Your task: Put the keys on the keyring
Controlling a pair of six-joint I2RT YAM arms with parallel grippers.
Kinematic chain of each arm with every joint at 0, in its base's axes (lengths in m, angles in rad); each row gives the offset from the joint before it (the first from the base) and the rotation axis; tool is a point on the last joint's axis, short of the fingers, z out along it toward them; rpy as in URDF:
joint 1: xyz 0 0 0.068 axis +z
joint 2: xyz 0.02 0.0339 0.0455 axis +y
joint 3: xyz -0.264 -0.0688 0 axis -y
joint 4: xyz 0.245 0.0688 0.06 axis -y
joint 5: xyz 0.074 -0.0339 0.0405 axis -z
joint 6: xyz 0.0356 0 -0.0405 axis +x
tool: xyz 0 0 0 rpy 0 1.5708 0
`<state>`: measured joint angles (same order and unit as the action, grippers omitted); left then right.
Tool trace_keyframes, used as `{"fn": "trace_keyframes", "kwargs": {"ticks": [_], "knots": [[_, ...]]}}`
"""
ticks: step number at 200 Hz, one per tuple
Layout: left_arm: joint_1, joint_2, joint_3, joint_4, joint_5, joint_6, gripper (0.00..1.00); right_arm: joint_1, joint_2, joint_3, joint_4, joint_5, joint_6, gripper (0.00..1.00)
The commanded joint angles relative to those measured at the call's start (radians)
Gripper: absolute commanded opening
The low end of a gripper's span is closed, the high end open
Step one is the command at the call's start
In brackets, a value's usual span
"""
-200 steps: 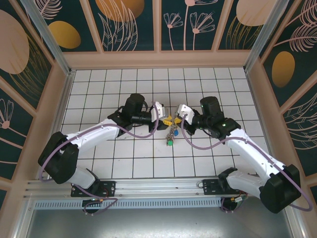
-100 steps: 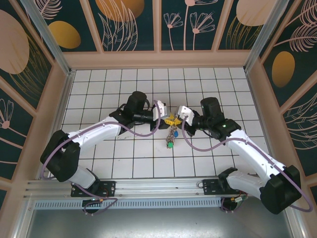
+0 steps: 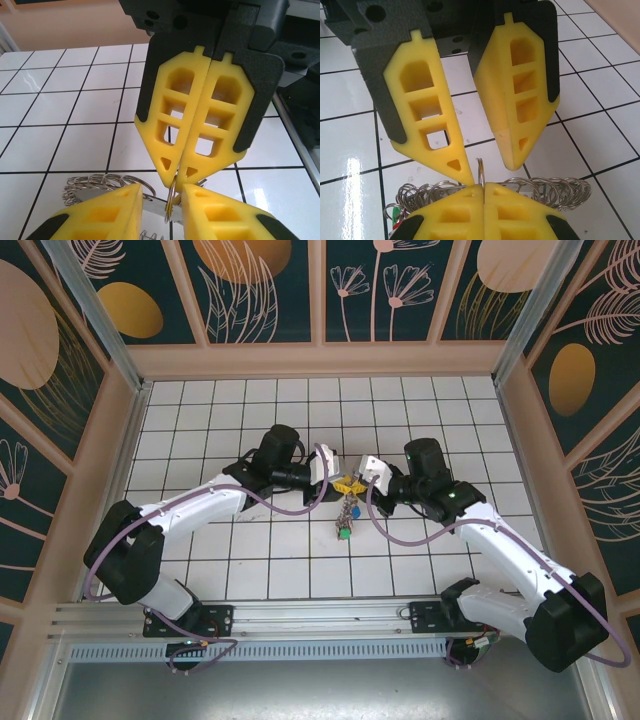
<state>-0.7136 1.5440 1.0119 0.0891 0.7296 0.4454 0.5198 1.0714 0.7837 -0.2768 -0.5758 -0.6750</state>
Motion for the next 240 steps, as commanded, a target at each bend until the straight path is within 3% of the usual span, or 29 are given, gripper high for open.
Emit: {"fn": "trace_keyframes", "kwargs": {"ticks": [1,63,107,177,240], "knots": [[-0.002,-0.004,0.003,-0.006,-0.027,0.014,0.28,0.002,-0.035,0.000,0.072,-0.046,-0.013,0.00],[-0.002,-0.004,-0.004,0.015,-0.021,-0.006,0.21,0.002,-0.064,-0.012,0.079,-0.052,-0.008,0.00],[-0.003,-0.002,0.001,0.015,-0.021,-0.010,0.07,0.002,-0.061,-0.017,0.082,-0.052,-0.003,0.00],[-0.002,-0.001,-0.002,0.027,-0.042,-0.013,0.21,0.000,-0.059,-0.019,0.082,-0.045,-0.005,0.00],[-0.002,0.002,0.000,0.031,-0.040,-0.013,0.16,0.000,-0.052,-0.016,0.088,-0.044,-0.005,0.00]]}}
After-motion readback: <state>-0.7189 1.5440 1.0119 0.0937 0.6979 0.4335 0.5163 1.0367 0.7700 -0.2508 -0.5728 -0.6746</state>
